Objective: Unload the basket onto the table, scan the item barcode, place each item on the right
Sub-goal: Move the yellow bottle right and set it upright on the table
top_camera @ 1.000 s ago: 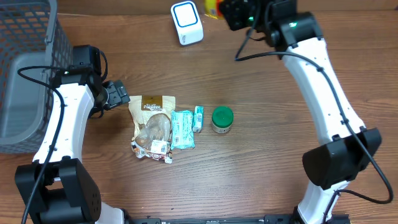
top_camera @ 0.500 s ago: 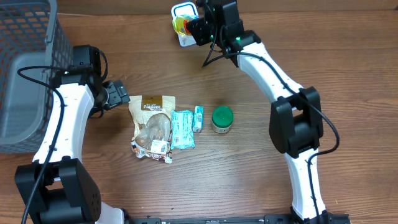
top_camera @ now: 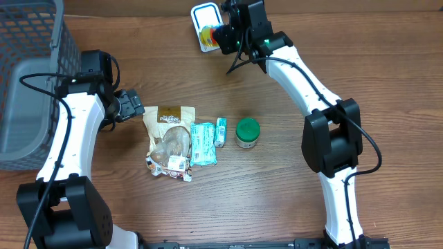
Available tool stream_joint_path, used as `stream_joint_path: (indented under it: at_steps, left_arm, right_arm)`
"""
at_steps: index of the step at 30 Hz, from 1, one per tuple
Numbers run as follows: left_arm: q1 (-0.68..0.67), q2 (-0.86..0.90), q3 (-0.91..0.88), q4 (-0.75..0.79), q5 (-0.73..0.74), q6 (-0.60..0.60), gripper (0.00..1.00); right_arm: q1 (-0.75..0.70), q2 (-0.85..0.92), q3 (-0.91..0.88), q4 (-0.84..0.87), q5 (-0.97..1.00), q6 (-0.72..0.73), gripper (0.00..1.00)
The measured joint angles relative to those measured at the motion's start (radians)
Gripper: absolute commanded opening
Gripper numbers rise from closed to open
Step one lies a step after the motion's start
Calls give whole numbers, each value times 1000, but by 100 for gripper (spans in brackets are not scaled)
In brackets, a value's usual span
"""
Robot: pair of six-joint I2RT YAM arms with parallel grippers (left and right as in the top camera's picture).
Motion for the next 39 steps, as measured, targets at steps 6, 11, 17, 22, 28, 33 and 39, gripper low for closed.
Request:
stream_joint_path:
  at_steps: [6,11,17,22,28,33,39]
  left_arm:
    - [0,0,0,0,0,0,99]
    - [0,0,0,0,0,0,100]
    - [0,0,0,0,0,0,99]
    - [0,0,0,0,0,0,100]
    - [0,0,0,0,0,0,100]
    - [0,0,0,0,0,0,100]
    - [0,0,0,0,0,0,100]
  right_arm:
    - [-50,-90,-3,-359,30,0,4]
    - [-140,-220,0,-710,45,0,10]
    - [-257,-260,-6,-1013,89,0,11]
    - [-334,-260,-30,-1050,122,0,11]
    - [-388,-260,-55,-1049,129,0,12]
    - [-410,-260,-56,-1053,185,34,16]
    - [-416,-260,-56,-1057,246,64,19]
